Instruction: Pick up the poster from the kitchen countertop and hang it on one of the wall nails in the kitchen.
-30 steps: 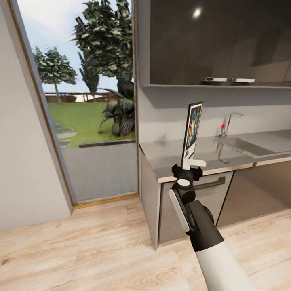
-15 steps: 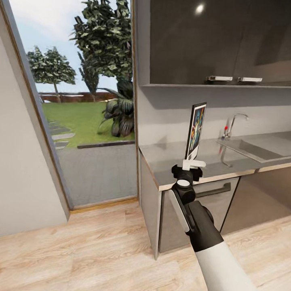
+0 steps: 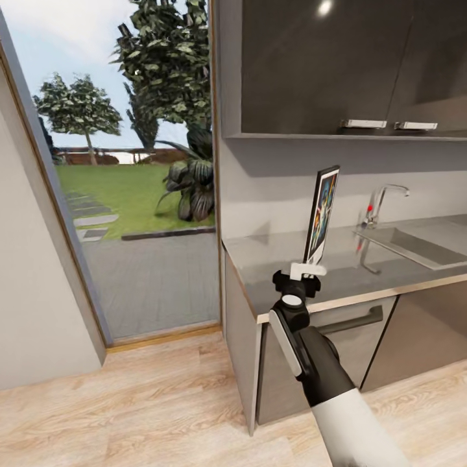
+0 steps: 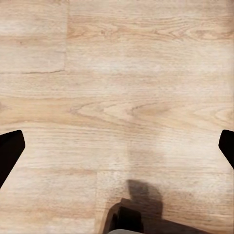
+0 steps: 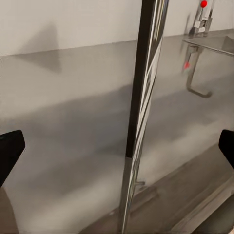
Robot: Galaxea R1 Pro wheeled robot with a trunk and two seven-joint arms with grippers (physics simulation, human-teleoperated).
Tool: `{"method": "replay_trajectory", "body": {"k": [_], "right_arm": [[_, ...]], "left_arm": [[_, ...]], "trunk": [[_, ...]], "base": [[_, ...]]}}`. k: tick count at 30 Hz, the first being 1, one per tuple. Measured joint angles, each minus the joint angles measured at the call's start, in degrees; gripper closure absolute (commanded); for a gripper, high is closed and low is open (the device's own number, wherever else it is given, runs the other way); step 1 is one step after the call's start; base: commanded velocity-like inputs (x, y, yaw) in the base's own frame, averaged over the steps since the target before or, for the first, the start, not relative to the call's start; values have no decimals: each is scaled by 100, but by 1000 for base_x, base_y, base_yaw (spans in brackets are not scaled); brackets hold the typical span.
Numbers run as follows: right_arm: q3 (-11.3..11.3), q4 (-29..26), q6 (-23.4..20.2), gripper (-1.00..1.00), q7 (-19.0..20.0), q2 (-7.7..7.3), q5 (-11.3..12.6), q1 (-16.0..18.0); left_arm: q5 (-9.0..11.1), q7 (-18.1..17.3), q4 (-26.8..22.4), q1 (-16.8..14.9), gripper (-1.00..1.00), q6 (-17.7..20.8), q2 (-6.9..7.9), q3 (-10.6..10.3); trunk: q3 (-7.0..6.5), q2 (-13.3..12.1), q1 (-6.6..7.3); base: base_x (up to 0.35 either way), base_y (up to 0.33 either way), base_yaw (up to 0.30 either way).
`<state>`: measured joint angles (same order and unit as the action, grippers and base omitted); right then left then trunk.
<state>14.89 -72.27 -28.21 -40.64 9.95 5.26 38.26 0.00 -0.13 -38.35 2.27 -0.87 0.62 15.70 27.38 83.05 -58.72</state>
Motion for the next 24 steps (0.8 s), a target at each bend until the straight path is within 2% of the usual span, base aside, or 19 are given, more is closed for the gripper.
{"method": "replay_trajectory", "body": {"k": [3, 8, 18, 24], "right_arm": [[0, 135, 280, -100, -1, 0, 8, -5], [-1, 351, 472, -100, 2, -6, 13, -7], [-9, 433, 525, -100, 13, -8, 22, -8], [-10, 437, 526, -100, 10, -7, 17, -7]], "left_arm": [[0, 2, 0, 0, -100, 0, 0, 0], [0, 4, 0, 0, -100, 0, 0, 0], [0, 5, -8, 0, -100, 0, 0, 0], [0, 5, -7, 0, -100, 6, 0, -1]], "trunk": [[0, 0, 0], [0, 0, 0], [0, 0, 0], [0, 0, 1]], "base": [[9, 0, 0], [3, 0, 0], [2, -11, 0], [117, -208, 0]]}}
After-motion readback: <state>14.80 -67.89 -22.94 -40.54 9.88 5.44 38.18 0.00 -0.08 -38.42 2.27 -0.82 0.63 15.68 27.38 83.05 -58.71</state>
